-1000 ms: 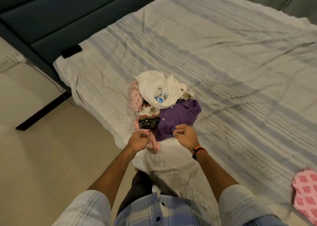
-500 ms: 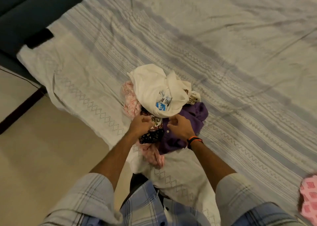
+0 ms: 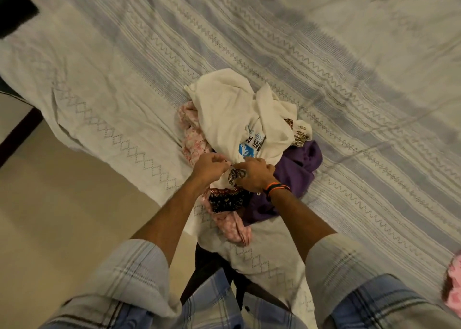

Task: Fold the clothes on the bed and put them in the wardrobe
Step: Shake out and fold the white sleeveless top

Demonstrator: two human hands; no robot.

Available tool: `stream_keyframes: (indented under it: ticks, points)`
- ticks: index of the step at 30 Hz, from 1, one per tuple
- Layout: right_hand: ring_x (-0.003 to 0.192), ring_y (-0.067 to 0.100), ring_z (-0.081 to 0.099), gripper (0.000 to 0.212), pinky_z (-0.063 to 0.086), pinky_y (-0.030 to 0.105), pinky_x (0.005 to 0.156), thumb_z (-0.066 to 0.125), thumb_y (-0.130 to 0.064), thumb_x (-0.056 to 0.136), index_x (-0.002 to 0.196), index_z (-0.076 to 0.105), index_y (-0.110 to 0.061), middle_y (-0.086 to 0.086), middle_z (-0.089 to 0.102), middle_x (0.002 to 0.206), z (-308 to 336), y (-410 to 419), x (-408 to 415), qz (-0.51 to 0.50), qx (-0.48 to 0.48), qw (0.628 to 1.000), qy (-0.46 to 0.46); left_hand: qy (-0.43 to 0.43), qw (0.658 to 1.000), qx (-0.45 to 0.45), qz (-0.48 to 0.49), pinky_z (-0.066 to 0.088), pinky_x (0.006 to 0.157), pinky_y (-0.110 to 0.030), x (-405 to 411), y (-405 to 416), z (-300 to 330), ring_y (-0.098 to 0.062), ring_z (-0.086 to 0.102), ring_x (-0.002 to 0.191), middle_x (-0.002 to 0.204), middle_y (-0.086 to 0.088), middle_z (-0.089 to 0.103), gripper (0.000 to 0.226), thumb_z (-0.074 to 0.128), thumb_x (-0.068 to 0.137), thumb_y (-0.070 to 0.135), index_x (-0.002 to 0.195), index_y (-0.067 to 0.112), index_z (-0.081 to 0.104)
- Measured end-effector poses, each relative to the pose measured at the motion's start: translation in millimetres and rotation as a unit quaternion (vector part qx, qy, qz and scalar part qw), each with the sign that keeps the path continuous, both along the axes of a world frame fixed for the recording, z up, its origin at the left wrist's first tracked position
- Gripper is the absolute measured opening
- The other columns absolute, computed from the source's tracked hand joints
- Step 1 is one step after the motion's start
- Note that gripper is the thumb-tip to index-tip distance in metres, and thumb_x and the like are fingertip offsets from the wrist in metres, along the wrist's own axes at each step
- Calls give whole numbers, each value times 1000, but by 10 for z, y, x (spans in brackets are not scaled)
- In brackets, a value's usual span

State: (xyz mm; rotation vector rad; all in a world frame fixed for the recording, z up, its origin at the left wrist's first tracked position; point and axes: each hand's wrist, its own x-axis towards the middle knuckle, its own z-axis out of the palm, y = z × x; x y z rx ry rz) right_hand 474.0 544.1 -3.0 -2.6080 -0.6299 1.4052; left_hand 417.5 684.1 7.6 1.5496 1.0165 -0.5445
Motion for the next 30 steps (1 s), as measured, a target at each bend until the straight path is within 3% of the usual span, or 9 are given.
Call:
stream_keyframes:
  ticks: [3,7,9,12,18,21,24,26,30]
  points:
    - [132,31,37,51,27,52,107,63,-36,88,138,54,-27,5,47,139,44,0,13,-17,18,1000,-4,0,1000,-3,3,55,76,-35,-23,-2,12,-18,64,88,103,-7,69,27,68,87,10,114,8,67]
    - [121,24,51,38,33,44,106,74,-29,80,115,61,-23,0,60,126,212,-69,-11,-188,136,972,-24,-10,1000,-5,19,56,80,-37,-38,-37,125,-22,66,98,109,-7,67,33,69,89,16,121,8,62]
    - [113,22,55,39,41,35,96,77,-26,79,111,56,-20,0,61,121,336,-119,-16,-254,197,946,-28,-22,999,-8,27,54,76,-36,-41,-88,213,-21,66,92,107,-8,67,35,69,89,17,121,7,60]
    - [108,18,53,41,38,23,78,78,-19,78,109,51,-17,-2,56,116,590,-192,26,-316,268,909,-39,-46,999,2,25,53,75,-37,-34,-190,400,-23,68,96,105,-6,69,29,65,93,21,120,10,61]
    - [85,13,56,44,47,25,68,85,-15,70,83,46,-30,-5,59,95,1070,-511,-55,-352,402,842,-70,-101,988,-44,112,55,79,-34,-120,-450,876,-19,68,98,109,-2,69,36,45,101,45,110,15,62]
    - [79,20,57,43,49,41,67,86,-20,63,76,47,-33,-2,60,89,1299,-765,-216,-343,444,825,-63,-139,964,-124,191,56,78,-33,-258,-638,1125,-19,68,95,99,-3,69,41,43,99,53,102,17,62]
    - [81,26,58,40,52,51,67,85,-27,57,71,48,-35,2,62,89,1443,-1016,-415,-327,472,816,-66,-168,933,-186,260,56,68,-30,-356,-842,1322,-18,67,84,100,-7,68,30,57,96,42,103,13,62]
    - [78,22,56,42,48,44,62,86,-23,57,69,47,-32,2,60,84,1552,-1205,-572,-325,488,807,-68,-193,925,-185,272,56,62,-28,-419,-1011,1465,-18,66,82,108,-11,67,20,66,93,22,107,10,63]
    - [80,22,62,44,49,35,62,87,-23,58,77,47,-24,10,66,91,1706,-1566,-800,-339,500,795,-67,-270,901,-201,272,59,76,-34,-480,-1349,1783,-22,65,98,107,-9,68,17,63,91,2,106,10,62]
